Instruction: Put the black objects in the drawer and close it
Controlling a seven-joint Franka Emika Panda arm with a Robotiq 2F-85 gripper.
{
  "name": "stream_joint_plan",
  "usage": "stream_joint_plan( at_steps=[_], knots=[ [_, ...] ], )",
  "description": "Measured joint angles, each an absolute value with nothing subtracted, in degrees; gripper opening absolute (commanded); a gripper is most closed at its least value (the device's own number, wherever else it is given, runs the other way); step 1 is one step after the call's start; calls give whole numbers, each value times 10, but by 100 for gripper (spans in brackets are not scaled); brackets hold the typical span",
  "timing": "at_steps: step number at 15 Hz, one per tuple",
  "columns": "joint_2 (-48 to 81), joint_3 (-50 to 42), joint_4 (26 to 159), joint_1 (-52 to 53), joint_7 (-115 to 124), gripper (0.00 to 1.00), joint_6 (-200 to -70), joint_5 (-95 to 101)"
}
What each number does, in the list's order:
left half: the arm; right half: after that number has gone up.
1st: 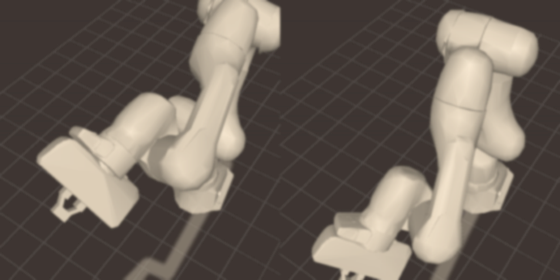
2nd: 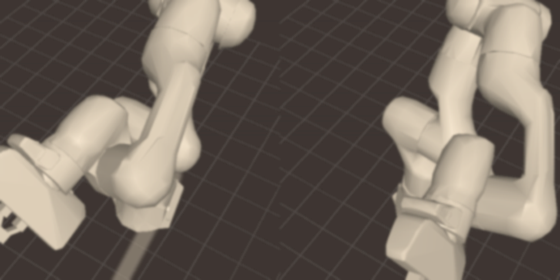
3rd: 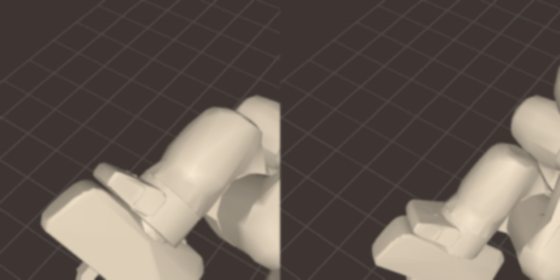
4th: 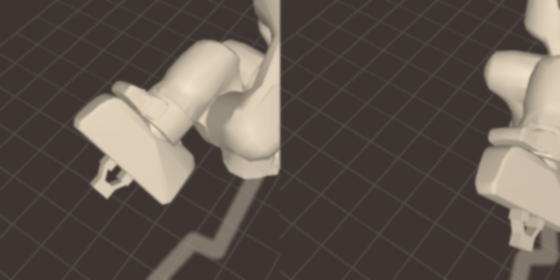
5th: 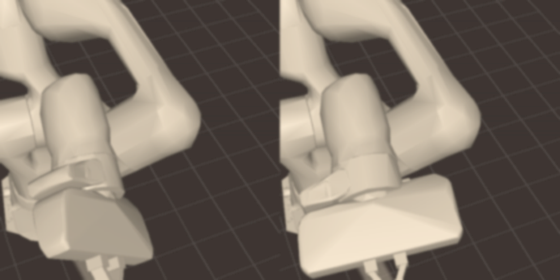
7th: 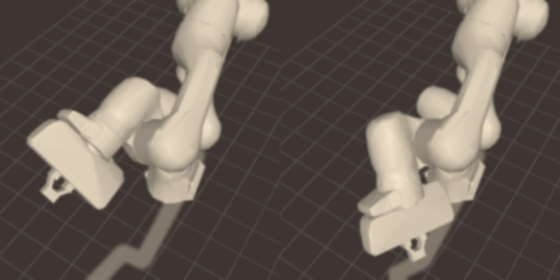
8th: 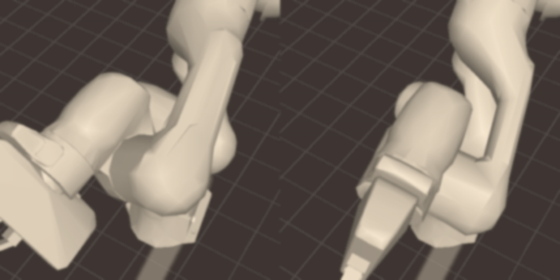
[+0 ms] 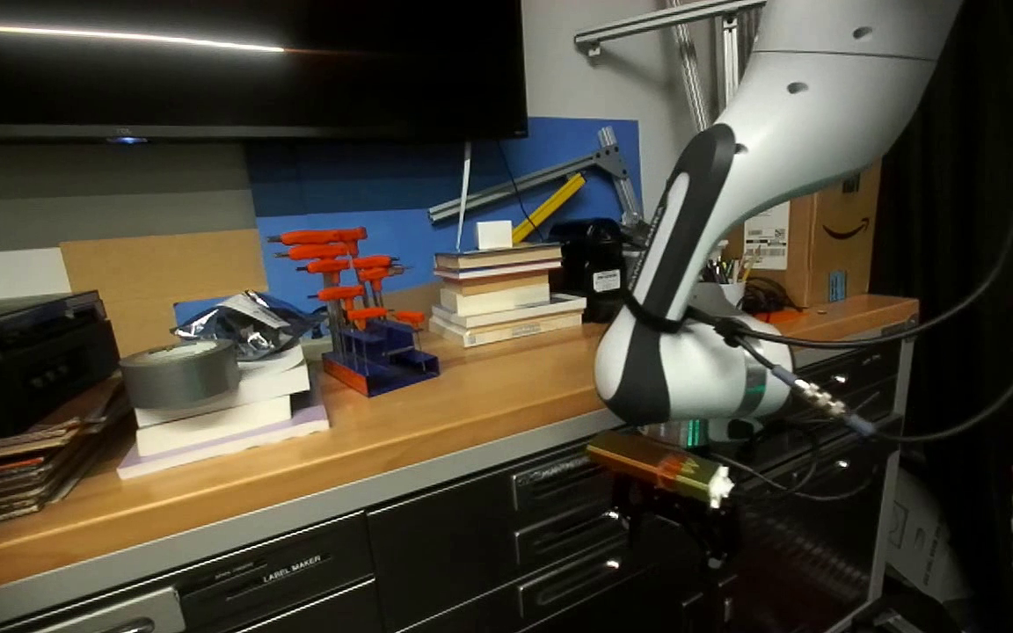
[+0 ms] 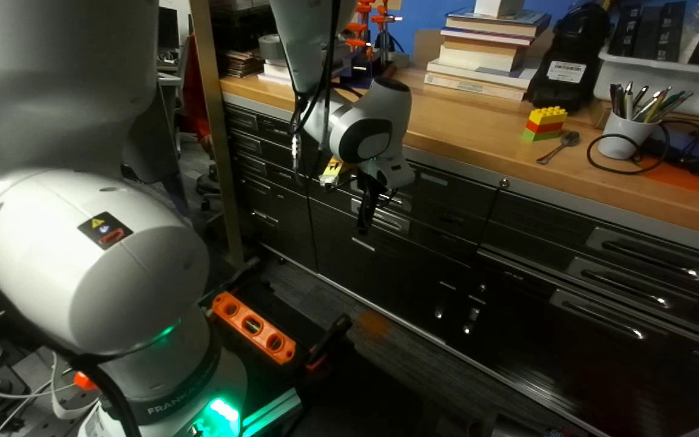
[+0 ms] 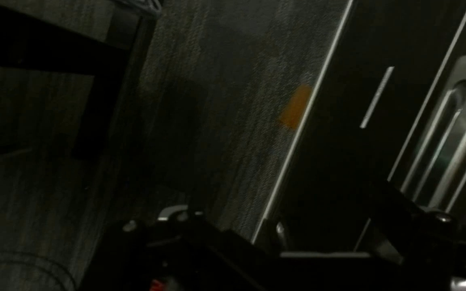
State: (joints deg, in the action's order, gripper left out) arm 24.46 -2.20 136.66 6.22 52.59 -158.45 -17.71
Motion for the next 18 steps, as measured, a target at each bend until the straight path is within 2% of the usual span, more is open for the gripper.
stream_joint_plan(
  at_steps=[7, 18],
  knots=[
    [48, -84, 1514, 54, 451, 100, -1463, 15],
    [-308, -21, 1529, 20, 152, 100, -1107, 52]
  ],
)
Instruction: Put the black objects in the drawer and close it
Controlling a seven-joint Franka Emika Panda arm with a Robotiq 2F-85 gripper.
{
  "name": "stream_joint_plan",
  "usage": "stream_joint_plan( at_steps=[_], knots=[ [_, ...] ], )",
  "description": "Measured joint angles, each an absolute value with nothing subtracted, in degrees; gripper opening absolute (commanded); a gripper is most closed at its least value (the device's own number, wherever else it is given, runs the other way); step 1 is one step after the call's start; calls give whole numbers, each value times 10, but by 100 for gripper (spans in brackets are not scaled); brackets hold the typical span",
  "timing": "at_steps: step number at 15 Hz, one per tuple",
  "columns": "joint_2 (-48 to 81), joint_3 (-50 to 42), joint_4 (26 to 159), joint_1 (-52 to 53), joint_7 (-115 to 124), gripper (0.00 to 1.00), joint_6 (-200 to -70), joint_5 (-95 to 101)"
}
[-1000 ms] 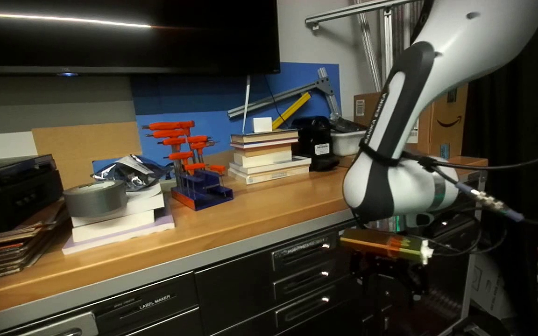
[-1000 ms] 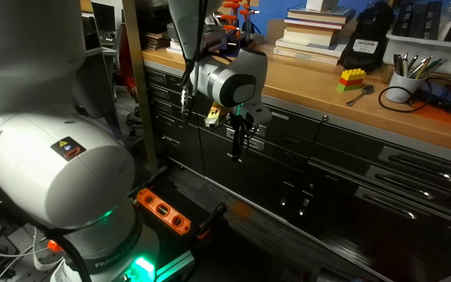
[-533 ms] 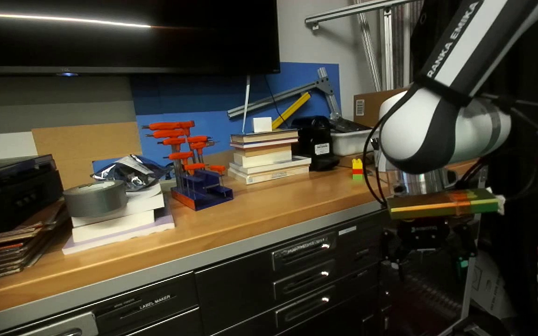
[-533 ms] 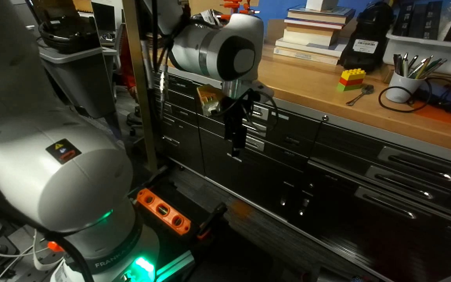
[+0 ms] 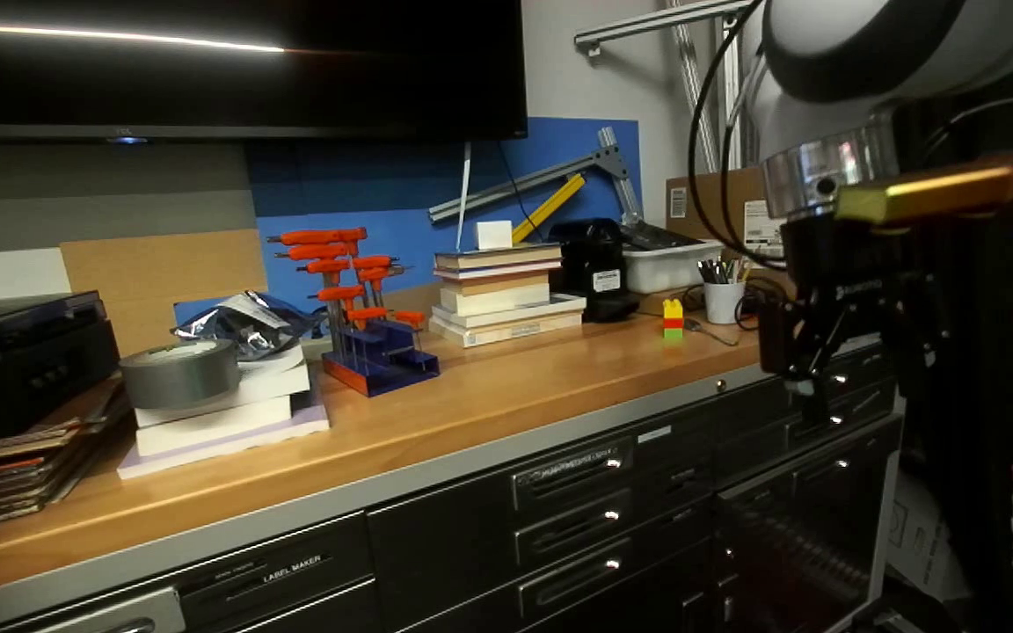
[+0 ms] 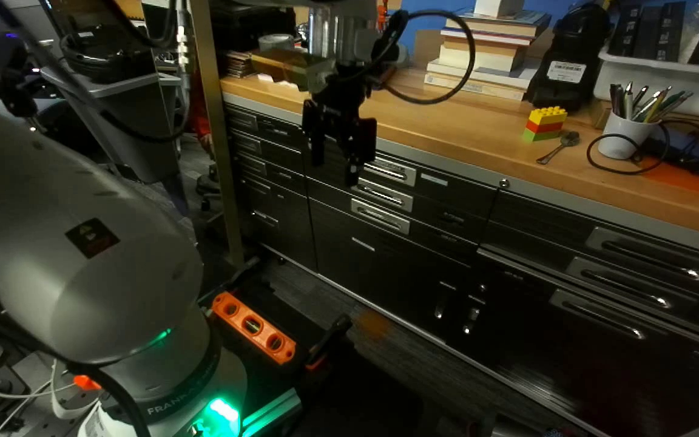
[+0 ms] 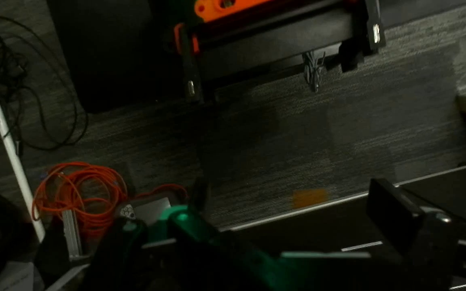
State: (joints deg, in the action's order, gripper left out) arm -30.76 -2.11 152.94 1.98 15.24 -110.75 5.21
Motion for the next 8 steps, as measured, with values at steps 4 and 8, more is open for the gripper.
stream_joint_plan(
  at_steps=[4, 8],
  knots=[
    [-446, -25, 1517, 20, 43, 100, -991, 50],
    [-538, -43, 1506, 20, -12, 100, -932, 50]
  ],
)
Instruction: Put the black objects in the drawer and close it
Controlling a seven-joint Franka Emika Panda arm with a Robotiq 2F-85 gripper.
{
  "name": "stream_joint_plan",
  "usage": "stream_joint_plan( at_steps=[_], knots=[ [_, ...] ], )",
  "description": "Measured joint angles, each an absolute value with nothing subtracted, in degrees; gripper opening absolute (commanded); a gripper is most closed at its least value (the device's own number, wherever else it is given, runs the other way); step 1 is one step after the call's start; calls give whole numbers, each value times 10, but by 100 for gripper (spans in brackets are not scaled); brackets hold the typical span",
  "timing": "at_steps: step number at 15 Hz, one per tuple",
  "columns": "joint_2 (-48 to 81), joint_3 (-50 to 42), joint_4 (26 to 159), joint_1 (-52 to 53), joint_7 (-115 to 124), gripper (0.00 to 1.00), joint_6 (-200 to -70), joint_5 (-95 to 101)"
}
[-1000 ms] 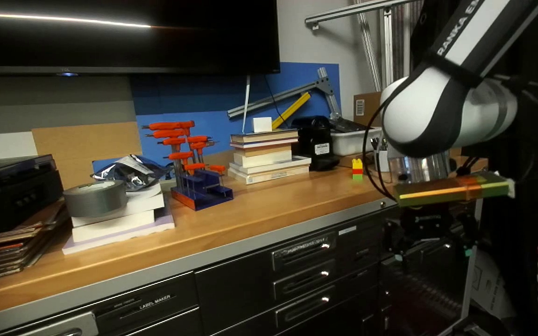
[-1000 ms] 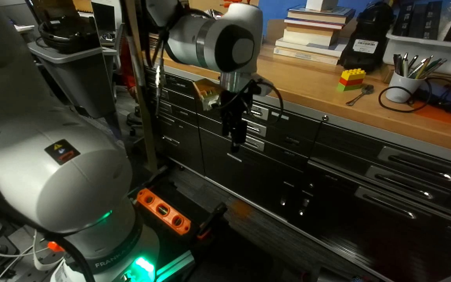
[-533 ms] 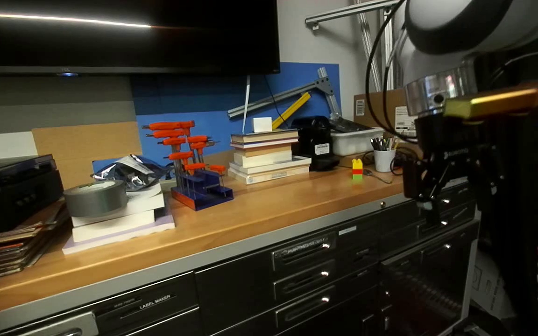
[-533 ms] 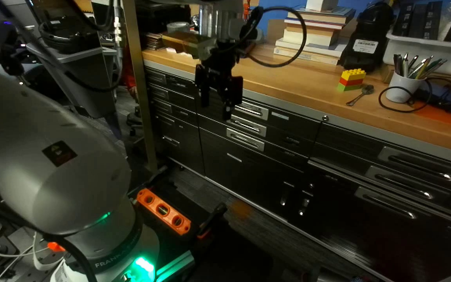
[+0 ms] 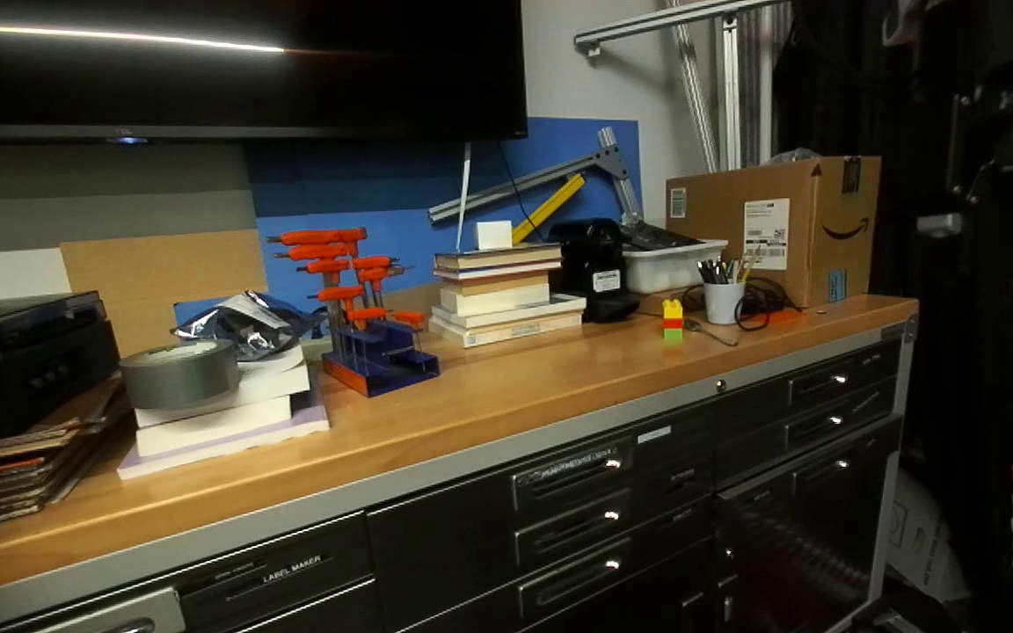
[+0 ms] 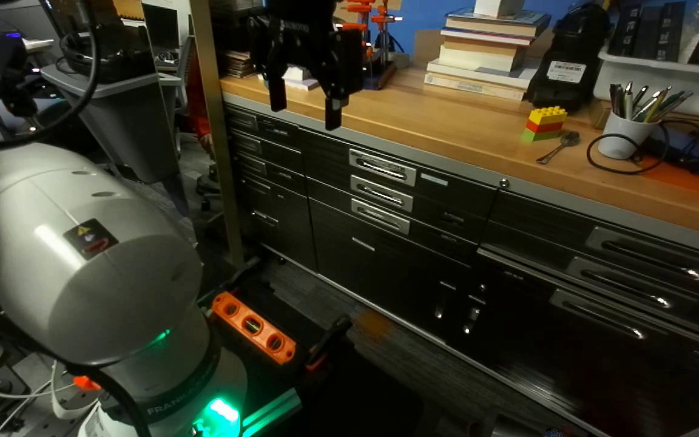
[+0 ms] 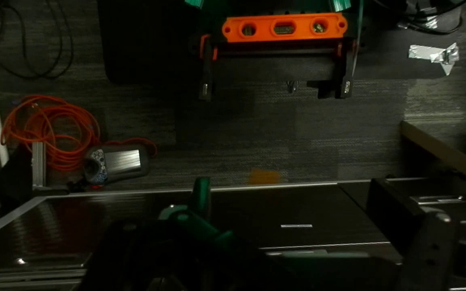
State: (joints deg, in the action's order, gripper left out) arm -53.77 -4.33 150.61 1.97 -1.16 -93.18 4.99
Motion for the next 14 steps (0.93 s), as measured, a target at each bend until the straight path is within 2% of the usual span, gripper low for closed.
stream_joint_plan(
  at_steps=[14],
  knots=[
    [-557, -80, 1512, 18, -62, 100, -927, 50]
  ],
)
